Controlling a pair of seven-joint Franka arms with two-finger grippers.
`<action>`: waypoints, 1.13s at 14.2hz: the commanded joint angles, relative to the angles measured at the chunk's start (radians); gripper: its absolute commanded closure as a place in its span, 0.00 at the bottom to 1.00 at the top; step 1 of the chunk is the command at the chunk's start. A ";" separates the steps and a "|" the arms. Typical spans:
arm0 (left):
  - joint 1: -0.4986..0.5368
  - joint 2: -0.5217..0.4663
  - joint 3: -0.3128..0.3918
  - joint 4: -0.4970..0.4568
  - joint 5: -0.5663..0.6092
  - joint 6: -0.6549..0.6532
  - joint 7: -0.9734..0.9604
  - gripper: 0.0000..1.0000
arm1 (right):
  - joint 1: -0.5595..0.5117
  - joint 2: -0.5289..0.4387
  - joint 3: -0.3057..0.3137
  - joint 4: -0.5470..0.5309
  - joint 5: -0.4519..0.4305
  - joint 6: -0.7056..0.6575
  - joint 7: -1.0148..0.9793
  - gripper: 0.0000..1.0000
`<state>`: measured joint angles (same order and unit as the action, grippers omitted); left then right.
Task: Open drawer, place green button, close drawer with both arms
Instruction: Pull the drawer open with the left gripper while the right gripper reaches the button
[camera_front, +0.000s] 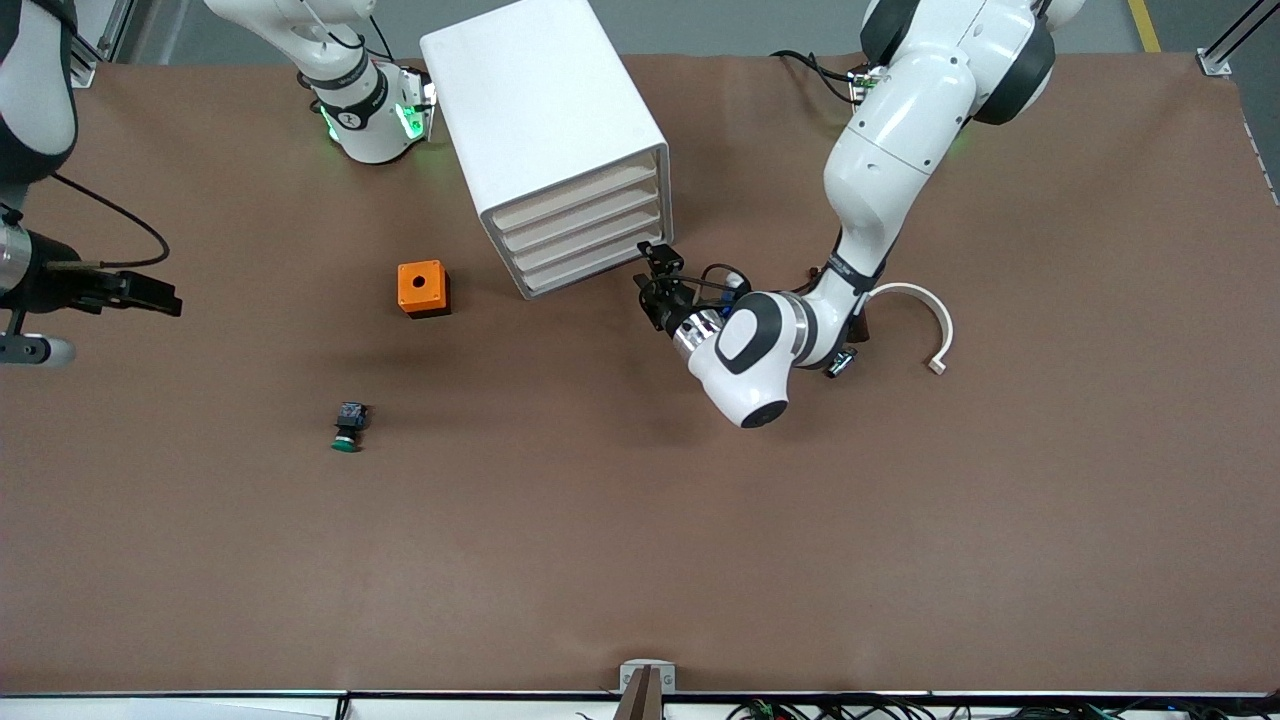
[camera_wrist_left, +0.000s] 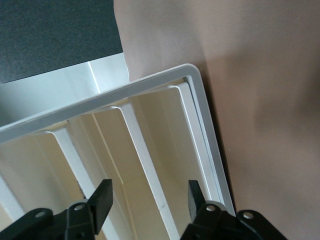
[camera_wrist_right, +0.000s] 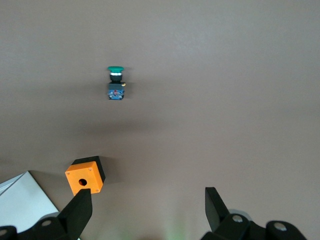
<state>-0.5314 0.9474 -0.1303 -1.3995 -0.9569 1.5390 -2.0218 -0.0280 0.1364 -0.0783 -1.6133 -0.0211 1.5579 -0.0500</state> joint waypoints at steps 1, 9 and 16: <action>-0.024 0.031 0.001 0.025 -0.034 -0.014 -0.049 0.37 | -0.026 0.034 0.011 0.036 -0.017 -0.012 -0.013 0.00; -0.099 0.054 0.000 0.017 -0.059 -0.019 -0.083 0.49 | 0.016 0.022 0.017 -0.107 0.035 0.183 0.082 0.00; -0.142 0.059 0.000 -0.004 -0.057 -0.065 -0.081 0.70 | 0.108 0.023 0.018 -0.400 0.039 0.610 0.223 0.00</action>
<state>-0.6652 0.9989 -0.1334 -1.4015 -0.9967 1.5024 -2.0852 0.0691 0.1772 -0.0589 -1.9203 0.0072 2.0643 0.1431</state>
